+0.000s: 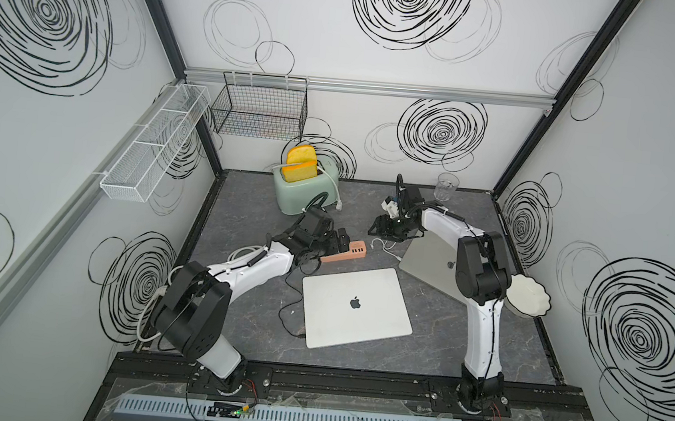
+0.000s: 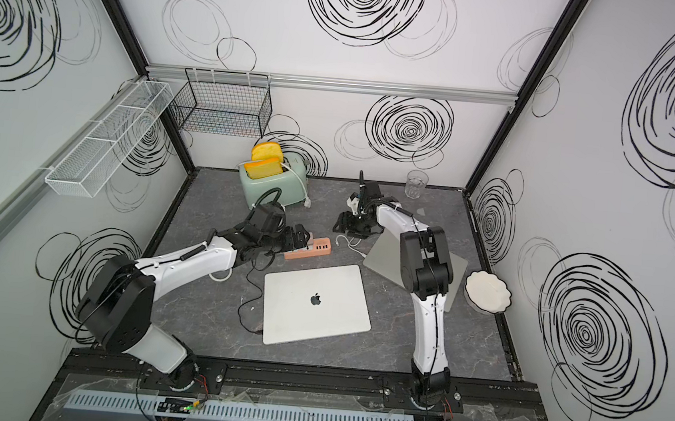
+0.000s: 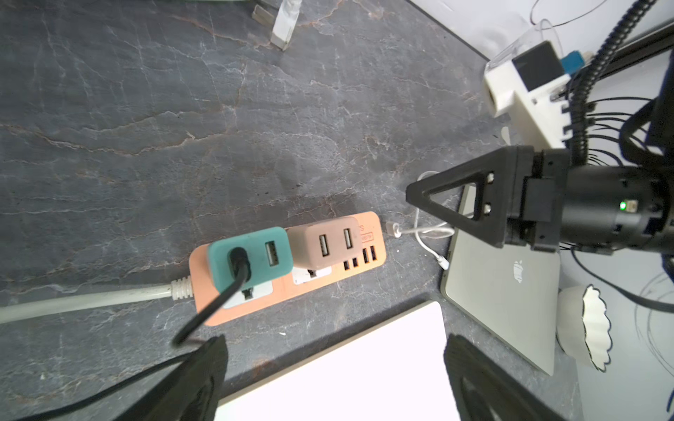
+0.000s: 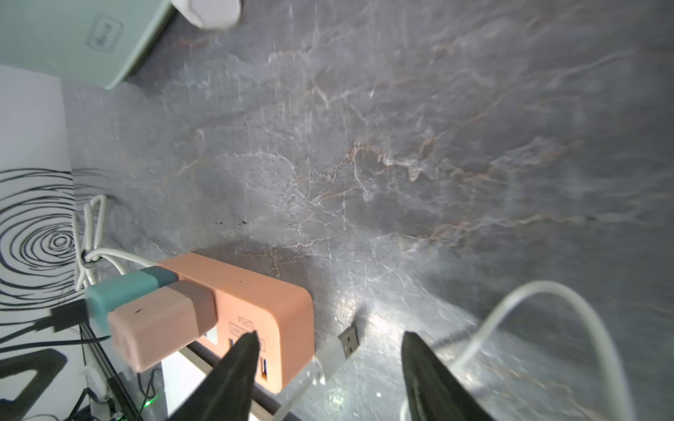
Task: Unplug the laptop charger
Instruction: Place the charging cable at the center of the board, then remove the charging cable from the laptop.
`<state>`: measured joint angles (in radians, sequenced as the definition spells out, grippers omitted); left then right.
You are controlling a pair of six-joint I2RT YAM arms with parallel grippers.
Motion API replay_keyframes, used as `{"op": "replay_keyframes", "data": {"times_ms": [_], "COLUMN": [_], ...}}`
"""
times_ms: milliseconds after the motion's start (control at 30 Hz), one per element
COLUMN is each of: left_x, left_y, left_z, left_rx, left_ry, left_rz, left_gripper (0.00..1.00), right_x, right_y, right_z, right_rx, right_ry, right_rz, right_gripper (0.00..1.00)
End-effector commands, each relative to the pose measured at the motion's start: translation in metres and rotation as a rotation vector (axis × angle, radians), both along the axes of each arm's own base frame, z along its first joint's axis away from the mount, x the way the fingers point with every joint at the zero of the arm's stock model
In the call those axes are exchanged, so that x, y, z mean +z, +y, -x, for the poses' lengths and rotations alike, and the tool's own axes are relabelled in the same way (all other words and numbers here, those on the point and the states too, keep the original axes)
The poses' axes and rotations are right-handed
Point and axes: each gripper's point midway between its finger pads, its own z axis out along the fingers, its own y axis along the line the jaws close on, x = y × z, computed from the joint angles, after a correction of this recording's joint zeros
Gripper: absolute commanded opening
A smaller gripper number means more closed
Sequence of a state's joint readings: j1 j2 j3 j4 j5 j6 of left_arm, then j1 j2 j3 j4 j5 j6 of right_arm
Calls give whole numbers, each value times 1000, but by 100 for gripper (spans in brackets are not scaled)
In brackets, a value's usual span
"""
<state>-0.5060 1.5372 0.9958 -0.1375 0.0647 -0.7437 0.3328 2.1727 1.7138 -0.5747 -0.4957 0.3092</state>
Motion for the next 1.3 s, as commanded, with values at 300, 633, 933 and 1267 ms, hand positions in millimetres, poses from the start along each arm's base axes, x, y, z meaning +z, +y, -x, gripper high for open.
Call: {"op": "replay_keyframes", "data": {"times_ms": [300,633,933,1267], "left_x": [38,38,-22,-75], "left_y": [-63,-168,-208,-203], "left_z": [87,40,-6,-31], "left_rx": [-325,-334,-240,-122], "left_ry": [-14,23,167,233], "left_rz": [34,305,317,283], "left_gripper": [98,98,93,83], "right_x": [68,11,-1,-18], "right_y": [-75,-111,-125,-134], "right_z": [46,92,105,118], "right_rx": [-120,-203,-250,-269], "right_ry": [-122,11,20,53], "right_rz": [0,-21,-1,3], "right_gripper": [81,81,81,81]}}
